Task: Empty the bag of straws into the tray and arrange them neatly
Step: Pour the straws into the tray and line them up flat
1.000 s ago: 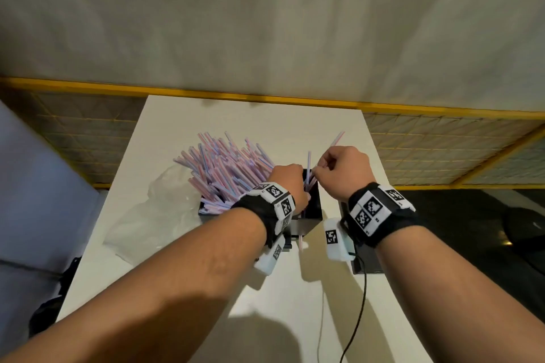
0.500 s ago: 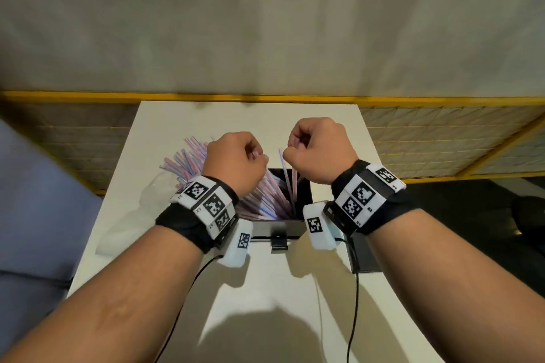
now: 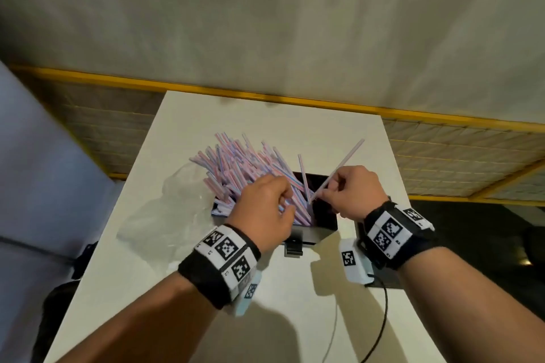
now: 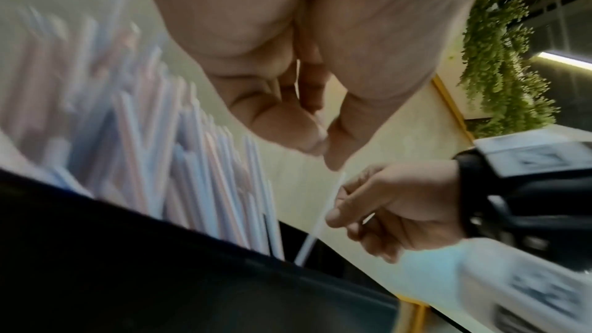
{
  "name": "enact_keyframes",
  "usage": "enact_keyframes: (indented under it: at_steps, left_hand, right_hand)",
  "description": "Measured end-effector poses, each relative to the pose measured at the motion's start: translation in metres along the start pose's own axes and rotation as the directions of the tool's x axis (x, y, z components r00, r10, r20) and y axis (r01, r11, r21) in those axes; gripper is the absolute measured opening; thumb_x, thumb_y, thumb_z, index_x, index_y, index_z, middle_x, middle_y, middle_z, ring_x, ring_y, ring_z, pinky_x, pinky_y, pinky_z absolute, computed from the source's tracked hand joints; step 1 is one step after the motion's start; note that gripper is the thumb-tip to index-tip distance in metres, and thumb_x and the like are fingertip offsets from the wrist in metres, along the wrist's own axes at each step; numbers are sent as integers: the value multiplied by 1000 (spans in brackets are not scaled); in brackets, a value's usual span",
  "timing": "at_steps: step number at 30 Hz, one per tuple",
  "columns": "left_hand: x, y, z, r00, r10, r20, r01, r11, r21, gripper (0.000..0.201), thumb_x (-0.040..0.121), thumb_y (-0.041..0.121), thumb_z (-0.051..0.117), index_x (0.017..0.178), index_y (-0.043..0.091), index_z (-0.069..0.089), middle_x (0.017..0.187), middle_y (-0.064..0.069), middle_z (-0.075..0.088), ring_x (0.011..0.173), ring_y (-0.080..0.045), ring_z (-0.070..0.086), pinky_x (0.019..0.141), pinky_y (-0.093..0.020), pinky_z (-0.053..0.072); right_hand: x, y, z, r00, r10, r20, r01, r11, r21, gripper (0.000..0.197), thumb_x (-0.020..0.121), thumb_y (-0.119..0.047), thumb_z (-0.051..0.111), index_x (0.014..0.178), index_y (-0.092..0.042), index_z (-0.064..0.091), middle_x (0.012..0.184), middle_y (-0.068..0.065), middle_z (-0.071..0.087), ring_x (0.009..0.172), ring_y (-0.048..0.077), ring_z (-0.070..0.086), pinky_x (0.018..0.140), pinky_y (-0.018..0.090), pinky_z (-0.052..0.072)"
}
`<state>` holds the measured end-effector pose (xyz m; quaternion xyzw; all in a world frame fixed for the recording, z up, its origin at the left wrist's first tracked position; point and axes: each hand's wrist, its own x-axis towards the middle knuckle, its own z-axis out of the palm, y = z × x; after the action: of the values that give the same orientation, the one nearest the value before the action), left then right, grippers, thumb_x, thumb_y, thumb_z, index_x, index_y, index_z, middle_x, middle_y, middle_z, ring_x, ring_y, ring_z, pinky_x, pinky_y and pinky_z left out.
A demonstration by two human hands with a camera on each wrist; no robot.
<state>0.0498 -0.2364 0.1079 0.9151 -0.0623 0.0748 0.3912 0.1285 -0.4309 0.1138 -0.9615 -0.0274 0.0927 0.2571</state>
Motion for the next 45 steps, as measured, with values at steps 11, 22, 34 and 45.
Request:
enact_keyframes:
  at_steps: [11,22,34,45]
  left_hand:
    - [15,13,27,899,-183,398,148,982,117,21,90,22,59,108,15,67,79,0,63,79,-22,60,71,-25,47]
    - [-16,-15,-39,927,-351,-130,319,923,-218,15,81,11,75,68,15,70,58,-6,64,51,-3,51,53,-6,42]
    - [-25,-66,-45,709,-705,3,654,656,-377,50,84,47,73,115,18,47,90,-5,58,71,-26,64,57,-34,53]
    - [-17,-69,-40,781,-614,-113,593,786,-176,24,81,23,77,75,21,53,63,6,57,73,-25,66,66,-27,43]
  right_hand:
    - [32,-20,-29,984,-160,-77,165,984,62,23,98,-30,60,88,-10,66,77,4,65,74,25,65,73,40,54]
    - [17,-42,29,930,37,366,101,931,-351,33,72,-37,81,86,-11,67,85,8,68,76,24,66,56,27,49]
    - [15,-44,57,920,-51,389,207,906,-370,32,91,-23,58,122,-15,53,112,14,66,103,35,62,77,31,45]
    - [19,-56,45,960,-151,235,235,892,-386,36,91,-28,65,122,-15,51,111,12,49,100,38,60,80,41,52]
